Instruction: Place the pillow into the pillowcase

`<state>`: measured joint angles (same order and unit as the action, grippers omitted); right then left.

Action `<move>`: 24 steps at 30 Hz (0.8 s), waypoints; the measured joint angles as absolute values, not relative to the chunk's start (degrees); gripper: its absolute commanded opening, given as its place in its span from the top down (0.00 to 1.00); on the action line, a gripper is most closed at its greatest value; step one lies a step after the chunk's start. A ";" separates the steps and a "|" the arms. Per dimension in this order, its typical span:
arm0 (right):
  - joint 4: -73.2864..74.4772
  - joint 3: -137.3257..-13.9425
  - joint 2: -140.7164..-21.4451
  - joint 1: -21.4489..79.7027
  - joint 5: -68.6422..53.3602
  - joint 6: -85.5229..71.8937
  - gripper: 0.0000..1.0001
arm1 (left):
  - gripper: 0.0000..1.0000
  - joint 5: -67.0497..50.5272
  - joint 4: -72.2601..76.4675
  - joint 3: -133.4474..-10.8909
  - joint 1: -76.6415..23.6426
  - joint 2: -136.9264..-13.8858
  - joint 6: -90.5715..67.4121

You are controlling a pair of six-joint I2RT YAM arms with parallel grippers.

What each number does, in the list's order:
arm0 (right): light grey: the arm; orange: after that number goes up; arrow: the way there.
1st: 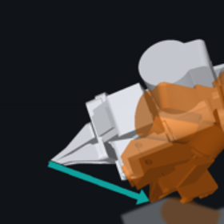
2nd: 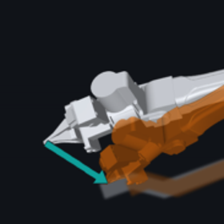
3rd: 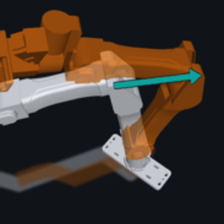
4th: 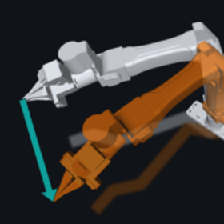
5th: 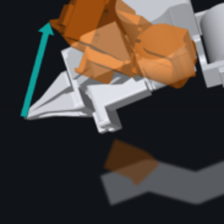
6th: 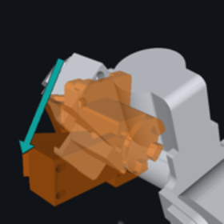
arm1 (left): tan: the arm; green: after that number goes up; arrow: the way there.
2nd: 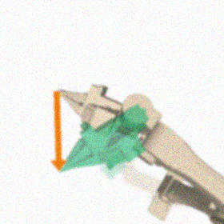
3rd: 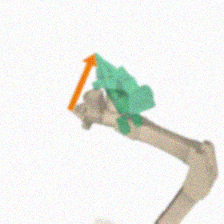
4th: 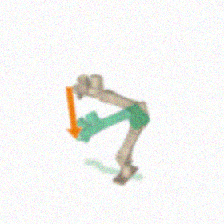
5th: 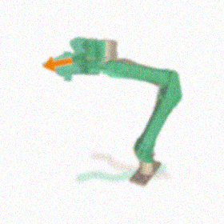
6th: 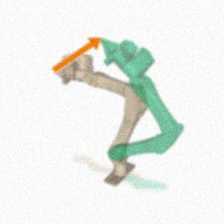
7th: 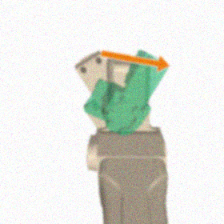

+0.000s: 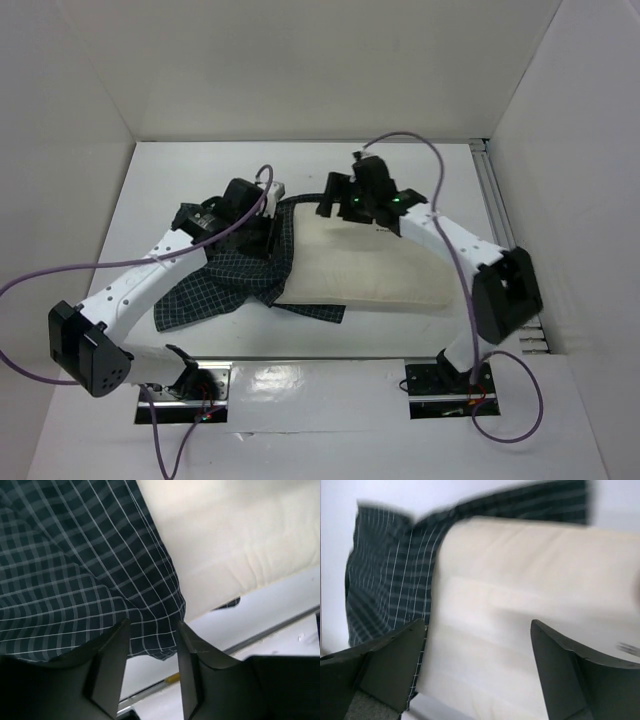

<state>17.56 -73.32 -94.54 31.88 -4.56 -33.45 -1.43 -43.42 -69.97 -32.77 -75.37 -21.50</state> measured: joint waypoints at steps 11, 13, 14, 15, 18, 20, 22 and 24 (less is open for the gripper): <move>27.73 -61.69 -78.41 11.97 17.37 -30.13 0.00 | 0.39 18.61 -44.36 -90.72 -37.56 -94.00 -27.75; 28.75 -58.98 -79.99 8.64 17.23 -29.85 0.00 | 0.39 21.96 -45.19 -93.76 -38.41 -99.81 -29.23; 28.86 -57.41 -80.73 7.40 17.04 -29.54 0.00 | 0.39 24.08 -46.09 -95.70 -38.85 -103.28 -30.35; 29.02 -55.83 -81.23 6.61 16.53 -29.26 0.00 | 0.39 26.00 -47.11 -97.25 -39.11 -106.28 -31.57; 27.46 -53.12 -81.43 6.17 14.55 -28.80 0.00 | 0.40 31.48 -50.37 -100.68 -39.31 -113.08 -34.65; 26.11 -52.66 -81.36 6.15 13.65 -28.29 0.00 | 0.43 34.41 -52.75 -102.10 -38.98 -116.14 -36.53; 24.27 -51.57 -81.36 6.11 12.32 -27.66 0.00 | 0.45 35.31 -53.82 -102.80 -38.30 -117.58 -37.58; 22.70 -50.59 -81.36 6.09 11.62 -27.35 0.00 | 0.51 35.70 -54.15 -103.94 -37.47 -118.56 -37.89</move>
